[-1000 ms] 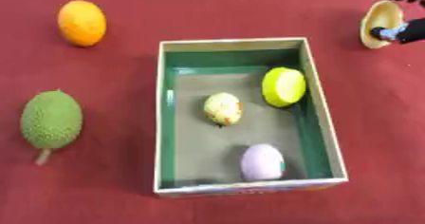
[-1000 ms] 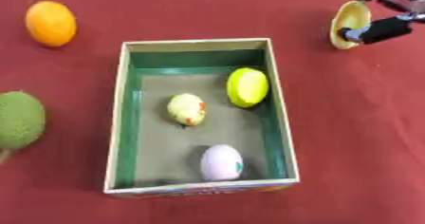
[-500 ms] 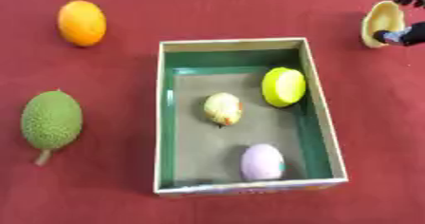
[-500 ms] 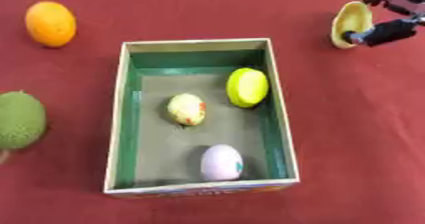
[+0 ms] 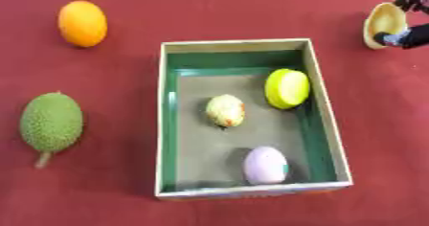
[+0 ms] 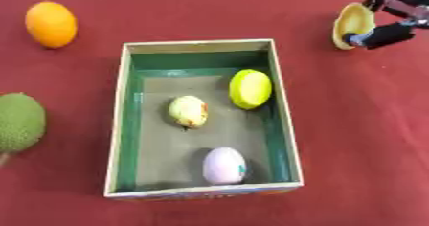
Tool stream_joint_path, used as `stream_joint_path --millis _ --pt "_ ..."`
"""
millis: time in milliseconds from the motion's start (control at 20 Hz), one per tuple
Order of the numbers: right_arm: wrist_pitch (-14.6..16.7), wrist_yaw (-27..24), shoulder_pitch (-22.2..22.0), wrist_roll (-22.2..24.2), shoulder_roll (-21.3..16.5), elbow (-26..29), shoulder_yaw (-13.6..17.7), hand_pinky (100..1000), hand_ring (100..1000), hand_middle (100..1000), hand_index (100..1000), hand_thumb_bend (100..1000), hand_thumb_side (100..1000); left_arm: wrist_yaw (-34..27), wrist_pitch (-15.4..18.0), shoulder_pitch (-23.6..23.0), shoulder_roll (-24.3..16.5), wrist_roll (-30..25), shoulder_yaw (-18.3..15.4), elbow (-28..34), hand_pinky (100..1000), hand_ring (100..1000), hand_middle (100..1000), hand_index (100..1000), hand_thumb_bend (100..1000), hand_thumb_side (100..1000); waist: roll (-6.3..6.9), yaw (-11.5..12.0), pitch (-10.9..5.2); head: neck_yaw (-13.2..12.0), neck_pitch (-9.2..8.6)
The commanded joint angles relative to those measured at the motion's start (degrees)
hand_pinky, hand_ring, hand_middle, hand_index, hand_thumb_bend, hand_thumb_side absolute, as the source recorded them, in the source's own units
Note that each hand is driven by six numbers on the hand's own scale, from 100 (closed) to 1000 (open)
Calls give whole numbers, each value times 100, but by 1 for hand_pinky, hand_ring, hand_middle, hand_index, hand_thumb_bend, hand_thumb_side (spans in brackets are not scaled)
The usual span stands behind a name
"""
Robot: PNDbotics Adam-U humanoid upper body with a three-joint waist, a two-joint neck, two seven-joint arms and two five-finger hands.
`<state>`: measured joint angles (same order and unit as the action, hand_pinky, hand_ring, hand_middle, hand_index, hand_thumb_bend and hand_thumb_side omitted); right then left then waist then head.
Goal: Pick up objects on the table and place them in the box.
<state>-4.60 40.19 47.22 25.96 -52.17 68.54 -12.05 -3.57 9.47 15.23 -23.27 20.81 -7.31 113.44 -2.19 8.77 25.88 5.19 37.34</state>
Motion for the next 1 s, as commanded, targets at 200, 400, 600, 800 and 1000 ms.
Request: stream_joint_path --millis 200,400,600,800,1000 --pt "81 -190 105 -326 -123 264 20 763 816 740 852 237 538 3 8 63 -128 -11 -55 115 751 598 574 802 100 523 -8 -5 -120 -7 -38" --pt "-4 -80 100 -684 -124 391 16 744 765 687 803 178 517 10 14 63 -123 -14 -57 115 751 598 574 801 100 520 -27 -9 -151 -11 -48" --pt "-37 -26 95 -1047 -103 378 -18 724 724 644 755 145 481 17 22 63 -118 -9 -61 115 751 598 574 801 100 519 -41 -11 -189 -13 -53" --pt "-23 -55 91 -1385 -82 327 -51 718 707 624 733 121 455 21 26 55 -115 -6 -64 115 751 598 574 801 100 518 -52 -13 -224 -14 -47" --pt "-22 -99 89 -1497 -79 287 -73 718 707 624 733 121 455 22 28 53 -116 -3 -65 115 751 598 574 801 100 518 -54 -13 -231 -14 -47"
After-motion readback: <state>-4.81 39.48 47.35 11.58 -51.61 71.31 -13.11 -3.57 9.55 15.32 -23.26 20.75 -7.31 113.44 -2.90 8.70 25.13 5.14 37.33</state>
